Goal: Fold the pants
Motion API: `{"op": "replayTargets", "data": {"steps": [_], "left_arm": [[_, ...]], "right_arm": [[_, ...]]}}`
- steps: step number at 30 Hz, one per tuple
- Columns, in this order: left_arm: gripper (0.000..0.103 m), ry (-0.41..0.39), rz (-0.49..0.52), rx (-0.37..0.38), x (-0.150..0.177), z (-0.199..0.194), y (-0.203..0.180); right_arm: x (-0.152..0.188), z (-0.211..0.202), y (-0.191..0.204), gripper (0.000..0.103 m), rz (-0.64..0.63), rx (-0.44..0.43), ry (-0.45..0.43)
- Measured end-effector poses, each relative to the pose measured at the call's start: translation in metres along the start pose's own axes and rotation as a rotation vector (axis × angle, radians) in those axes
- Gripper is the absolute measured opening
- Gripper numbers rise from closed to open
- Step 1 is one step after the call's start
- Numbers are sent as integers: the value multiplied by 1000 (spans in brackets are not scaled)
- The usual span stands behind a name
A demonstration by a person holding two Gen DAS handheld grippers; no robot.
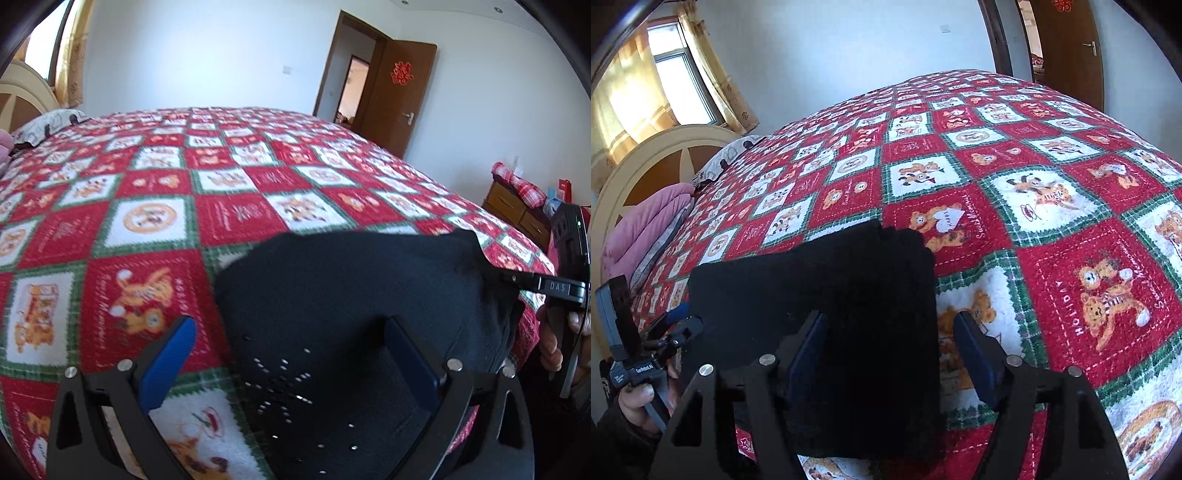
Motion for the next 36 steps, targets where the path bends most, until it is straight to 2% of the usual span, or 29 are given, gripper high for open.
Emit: {"op": "replayTargets", "data": {"steps": [3,5,7,9,11,12,14,18,20,22,23,25,26,28,29,31,34,36], "left_arm": [[103,30,-15,8,4,8,3],[103,19,-20,10,5,7,4],[103,23,-14,2,5,6,4],[103,28,-20,-7,6,3,4],[103,25,-32,-13,11,-5,6],[103,22,-36,-12,14,-9,6],[103,19,-24,-8,25,-17,3],[103,23,30,-29,42,-19,-3],[103,21,35,-31,41,-18,-2],[103,19,29,-25,42,-17,-1],[103,16,37,-28,43,-16,-1],[103,7,62,-41,44,-15,-3],[103,1,72,-48,45,-14,-3],[103,-12,74,-52,46,-14,-3],[103,-19,72,-48,45,-14,-2],[103,-25,73,-44,46,-14,-2],[103,-27,74,-37,44,-17,-3],[103,-29,59,-22,43,-19,-1]], "right_arm": [[1,2,-1,72,-9,11,1],[0,2,0,72,-35,49,-1],[-9,-11,2,72,-78,178,-56],[-23,-26,23,72,-171,234,-117],[-32,-28,49,72,-221,173,-122],[-35,-23,73,72,-249,89,-98],[-37,-13,106,72,-286,-25,-65],[-33,31,181,72,-422,-185,54],[-30,58,208,72,-474,-203,107],[-27,89,221,72,-506,-187,202],[-22,103,224,69,-527,-170,253],[-19,126,216,54,-586,-74,314],[-18,135,209,54,-599,-21,333],[-15,152,193,57,-559,-9,392],[-12,158,187,68,-542,-15,413],[-16,160,177,78,-520,-3,391],[-20,149,167,78,-427,-65,359],[-30,124,163,78,-407,-86,279]]}}
Point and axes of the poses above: each gripper's, at about its wrist camera, not at the fingertips, and z roughly the way its jaws point, y to its left, x to its underside, the point moved 9 cm from there along z, roughly the way its jaws point, and after that the axes turned 10 degrees about -x, right-handed, at the moved point
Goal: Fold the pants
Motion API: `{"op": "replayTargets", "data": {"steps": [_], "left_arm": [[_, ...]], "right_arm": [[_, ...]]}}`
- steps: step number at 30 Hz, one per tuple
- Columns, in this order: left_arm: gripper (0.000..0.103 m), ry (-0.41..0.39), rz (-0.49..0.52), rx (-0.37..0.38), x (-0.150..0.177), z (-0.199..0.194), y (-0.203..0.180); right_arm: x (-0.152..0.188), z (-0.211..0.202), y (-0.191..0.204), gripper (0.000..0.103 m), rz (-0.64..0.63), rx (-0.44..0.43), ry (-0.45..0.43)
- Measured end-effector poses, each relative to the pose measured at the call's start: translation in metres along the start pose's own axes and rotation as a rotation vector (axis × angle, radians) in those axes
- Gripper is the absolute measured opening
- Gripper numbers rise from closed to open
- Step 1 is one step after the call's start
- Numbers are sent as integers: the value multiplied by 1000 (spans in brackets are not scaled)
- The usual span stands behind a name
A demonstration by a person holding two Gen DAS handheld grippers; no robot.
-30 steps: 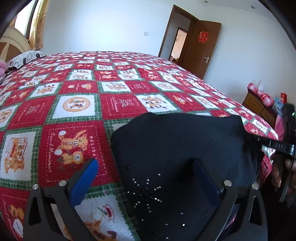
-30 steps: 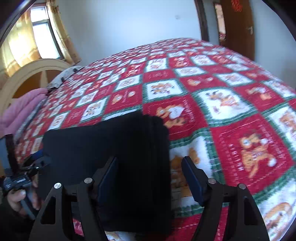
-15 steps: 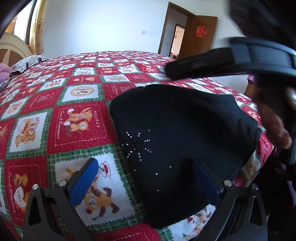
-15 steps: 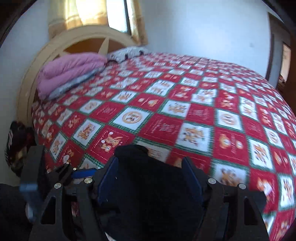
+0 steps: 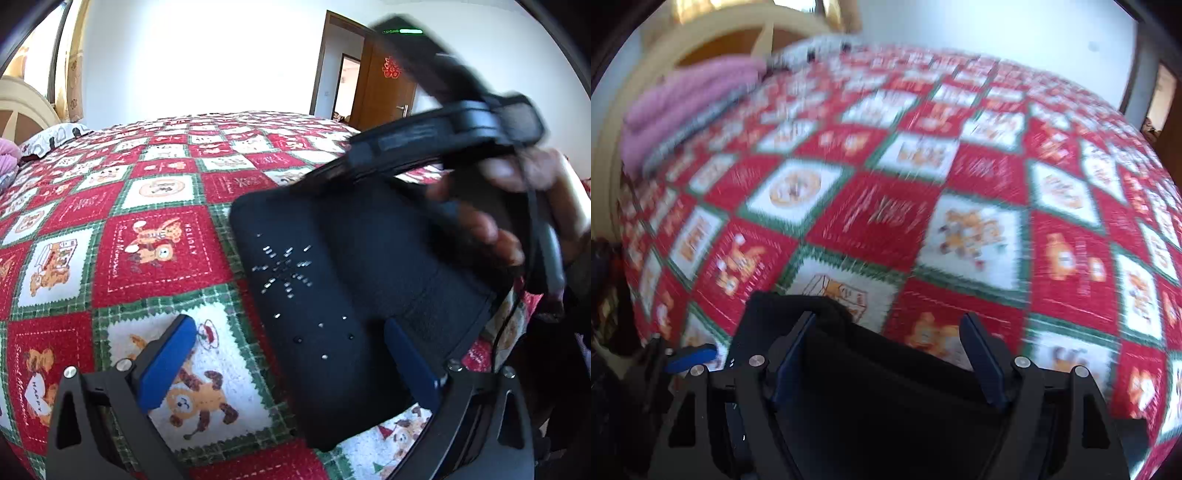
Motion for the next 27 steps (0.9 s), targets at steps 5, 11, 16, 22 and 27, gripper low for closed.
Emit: {"op": "replayTargets", "data": {"steps": [5,11,16,22,27], "left_arm": [[103,0,1,-13,0,-1,-4],[103,-12,32,-39,-6,-3,-9],[103,4,40,-60,-8,1,-6],[103,-51,-6,-121,-25,-9,15],[103,-86,5,-89,-63,-5,5]], "right_arm": [[17,-54,3,80,-21,24,-124],[41,-51,-30,82,46,45,-157],[4,-47,-17,83,55,-8,-225],[-45,-89,14,83,44,-188,-390],[-15,-97,-13,83,76,-41,-327]]}}
Point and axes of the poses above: each gripper's, at about its wrist camera, not at the fingertips, and z roughly the way its jaws point, y to its left, x to its underside, the point moved 9 cm from there along z, roughly the way its jaws point, and after that the axes turned 10 degrees about -x, right-handed, at the moved point
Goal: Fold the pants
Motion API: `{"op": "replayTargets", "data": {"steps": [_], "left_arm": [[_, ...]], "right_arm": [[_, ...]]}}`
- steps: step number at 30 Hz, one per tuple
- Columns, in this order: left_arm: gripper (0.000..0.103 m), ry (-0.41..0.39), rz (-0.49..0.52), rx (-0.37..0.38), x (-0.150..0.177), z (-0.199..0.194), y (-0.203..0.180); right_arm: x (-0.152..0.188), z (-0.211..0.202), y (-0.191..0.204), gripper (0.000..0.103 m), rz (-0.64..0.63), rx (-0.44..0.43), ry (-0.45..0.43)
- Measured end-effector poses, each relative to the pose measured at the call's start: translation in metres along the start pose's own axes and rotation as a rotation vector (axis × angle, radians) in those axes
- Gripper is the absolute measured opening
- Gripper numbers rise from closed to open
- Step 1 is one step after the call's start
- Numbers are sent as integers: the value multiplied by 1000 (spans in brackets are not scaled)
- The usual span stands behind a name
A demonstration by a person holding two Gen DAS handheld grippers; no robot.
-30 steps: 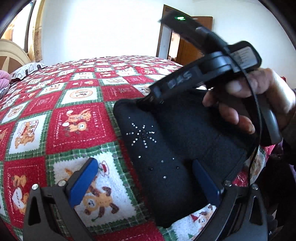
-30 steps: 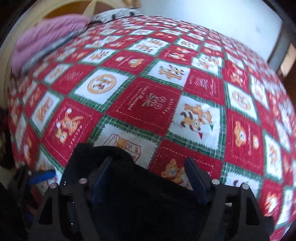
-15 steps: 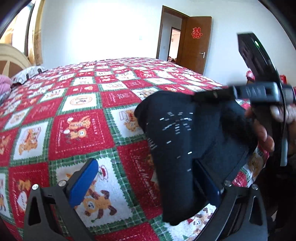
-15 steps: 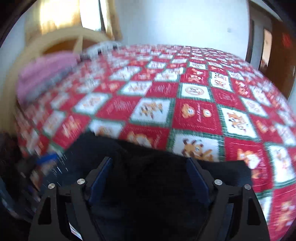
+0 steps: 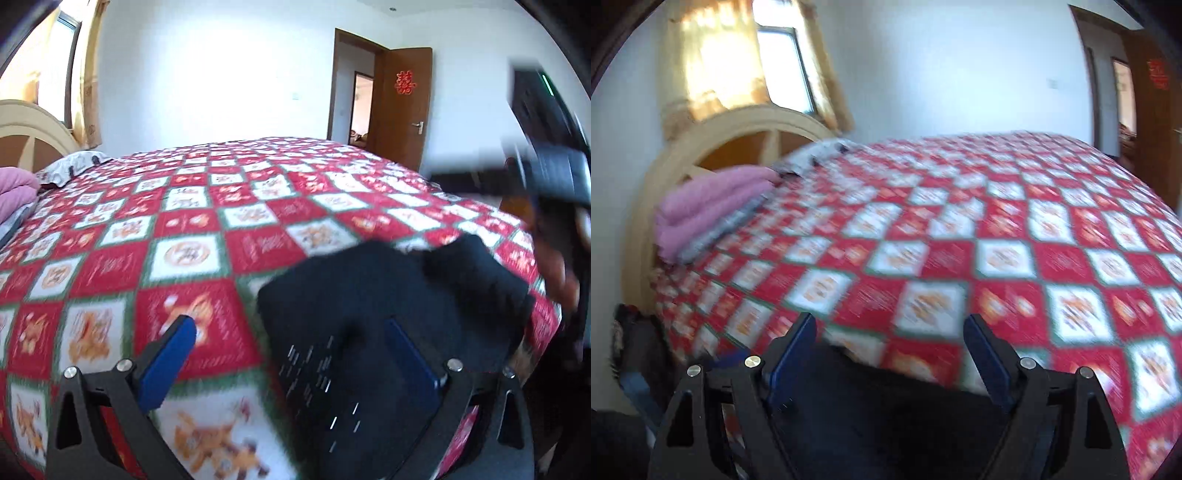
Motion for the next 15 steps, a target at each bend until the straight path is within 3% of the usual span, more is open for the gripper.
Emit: {"op": "replayTargets", "data": {"steps": [4,7,9,12,15], "left_arm": [[103,48,28,30,-11,16,-18],[103,148,89,-80,4,45,-15],[103,179,6,-18,9,48,-8],[103,188,-72,22,13,39,1],[103,140,-136,44,15,18,15]], "right_arm": [[43,-22,-54,83,81,167,62],[74,-43,-94,83,167,257,82],[91,-54,-115,83,235,288,91],[107,-64,-135,83,327,248,67],[106,-69,-134,83,321,197,48]]}}
Point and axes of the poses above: each gripper's, at about its wrist camera, not at the fingertips, and z roughly the way its jaws point, y to its left, x to its underside, the point moved 9 cm from there along z, roughly the way its jaws point, and after that the axes turned 10 degrees about -x, right-handed, at the moved point
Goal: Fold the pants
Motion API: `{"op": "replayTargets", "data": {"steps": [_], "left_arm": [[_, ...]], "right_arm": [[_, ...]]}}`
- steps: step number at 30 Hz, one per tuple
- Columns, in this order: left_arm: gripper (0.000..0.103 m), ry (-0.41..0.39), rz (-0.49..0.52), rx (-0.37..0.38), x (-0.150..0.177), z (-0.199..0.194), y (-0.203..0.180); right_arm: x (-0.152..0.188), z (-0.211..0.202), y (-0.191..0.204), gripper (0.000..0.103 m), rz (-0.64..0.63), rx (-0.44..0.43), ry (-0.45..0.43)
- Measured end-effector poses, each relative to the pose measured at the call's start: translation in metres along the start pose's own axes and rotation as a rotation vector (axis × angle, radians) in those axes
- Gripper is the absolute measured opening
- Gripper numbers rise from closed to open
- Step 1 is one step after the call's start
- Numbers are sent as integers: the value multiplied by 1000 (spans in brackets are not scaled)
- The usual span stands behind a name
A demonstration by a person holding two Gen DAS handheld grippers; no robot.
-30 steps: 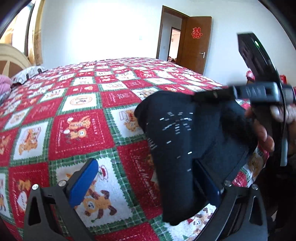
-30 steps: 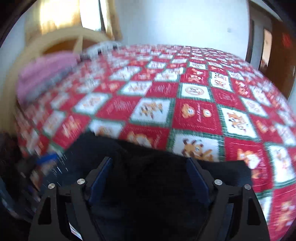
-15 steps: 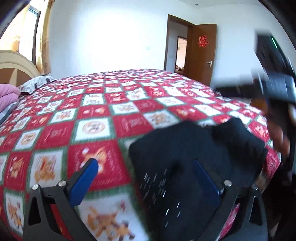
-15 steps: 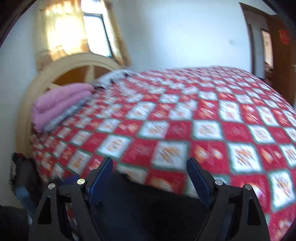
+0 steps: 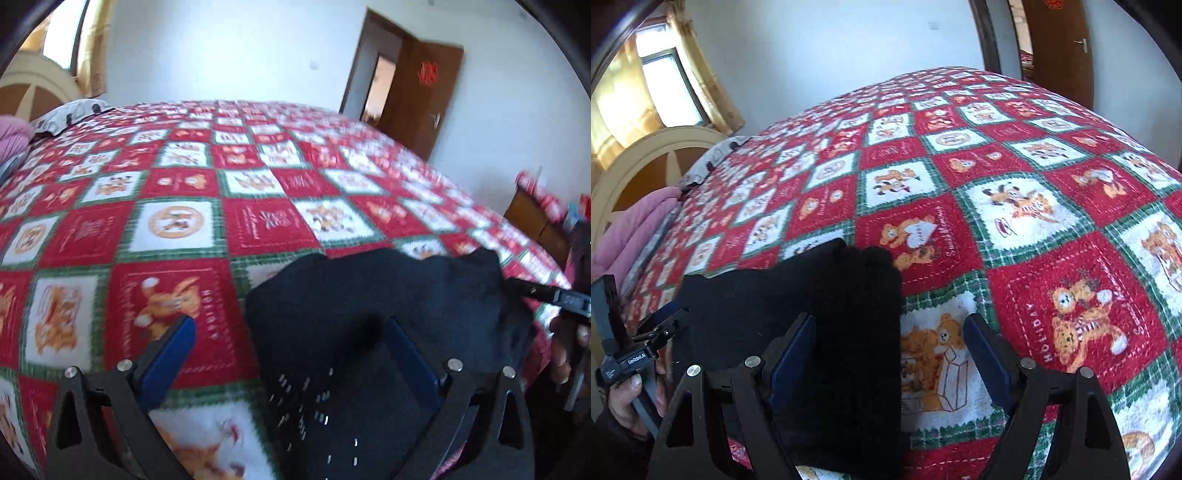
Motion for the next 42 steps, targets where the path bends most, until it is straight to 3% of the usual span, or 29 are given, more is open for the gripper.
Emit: {"op": "replayTargets", "data": {"steps": [4,7,10,12,13,15,19,25,28,30,32,35,42], "left_arm": [[103,2,-70,46,7,-7,12],[103,51,-96,63,16,6,13],[103,28,-70,63,15,6,7],[103,26,-43,74,16,5,0],[103,25,-35,89,17,5,-4],[103,24,-16,109,20,4,-12],[103,29,46,76,23,10,-18],[99,33,-37,147,17,9,-12],[82,37,-24,163,17,9,-19],[61,44,-18,181,19,9,-22],[51,45,-32,181,19,9,-18],[22,41,-73,216,18,8,-9],[14,-3,-30,222,14,-3,-12]], "right_arm": [[4,3,8,83,8,-54,7],[9,10,7,82,-9,-20,30],[11,9,8,81,-13,-9,30],[13,8,15,70,-24,-34,37],[17,11,21,59,-21,-74,58],[20,13,22,59,-14,-75,62],[24,16,16,59,20,-73,81],[25,19,8,58,71,-145,82],[26,19,10,54,61,-166,68],[27,16,13,43,56,-178,56],[25,12,20,36,51,-202,41],[22,8,26,30,18,-184,28],[20,-9,44,27,-40,-157,-17]]}}
Point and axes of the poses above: each gripper's, at about its wrist camera, not at the fingertips, and z roughly the way its jaws point, y to its left, x to its underside, the point moved 9 cm from there along z, roughly the way its jaws point, and after that the axes turned 10 degrees about -x, right-handed, at the moved point
